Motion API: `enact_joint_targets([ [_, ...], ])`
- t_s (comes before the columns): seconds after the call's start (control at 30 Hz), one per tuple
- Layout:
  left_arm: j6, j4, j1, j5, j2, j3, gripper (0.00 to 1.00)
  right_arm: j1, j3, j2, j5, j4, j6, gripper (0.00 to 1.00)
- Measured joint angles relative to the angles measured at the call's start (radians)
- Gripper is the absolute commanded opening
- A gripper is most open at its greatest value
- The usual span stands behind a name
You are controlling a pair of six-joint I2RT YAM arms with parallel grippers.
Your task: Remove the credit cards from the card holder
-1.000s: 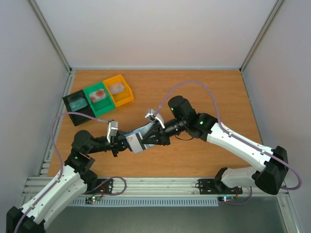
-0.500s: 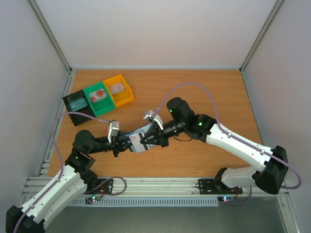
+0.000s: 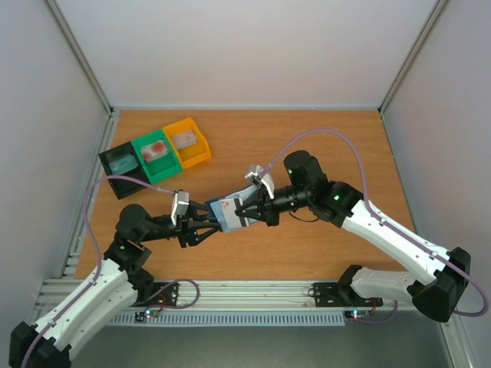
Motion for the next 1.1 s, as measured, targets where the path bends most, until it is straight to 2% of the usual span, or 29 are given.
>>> enact_joint_targets([
  [0.17,-0.004,0.008,-0.009,0.006,0.016,0.000,0.24,0.000,0.000,0.020,-0.014,0.000,0.001,0.01],
  [0.27,-0.011,0.008,-0.019,-0.008,0.023,0.000,0.03,0.000,0.000,0.048,-0.038,0.002,0.002,0.01],
  [0.3,-0.009,0.007,-0.021,-0.015,0.023,0.000,0.01,0.000,0.000,0.055,-0.046,0.002,0.002,0.01],
  [0.37,-0.009,0.001,-0.022,-0.021,0.024,0.000,0.00,0.000,0.000,0.063,-0.058,-0.002,0.002,0.04],
  [0.5,-0.017,0.002,-0.026,-0.030,0.022,0.000,0.00,0.000,0.000,0.063,-0.074,-0.003,-0.004,0.20],
  [0.57,-0.017,0.001,-0.026,-0.033,0.022,-0.001,0.00,0.000,0.000,0.063,-0.085,-0.004,-0.010,0.23],
  [0.7,-0.017,0.002,-0.027,-0.036,0.021,-0.001,0.00,-0.015,0.000,0.051,-0.100,-0.013,-0.022,0.22],
  [0.97,-0.016,0.002,-0.028,-0.041,0.010,-0.001,0.00,-0.067,-0.014,0.003,-0.125,-0.018,-0.023,0.05],
  [1.03,-0.015,0.002,-0.028,-0.040,0.010,-0.001,0.00,-0.069,-0.017,0.002,-0.132,-0.018,-0.021,0.05],
  [1.1,-0.015,0.002,-0.028,-0.038,0.010,-0.001,0.00,-0.070,-0.019,0.002,-0.138,-0.018,-0.020,0.10],
])
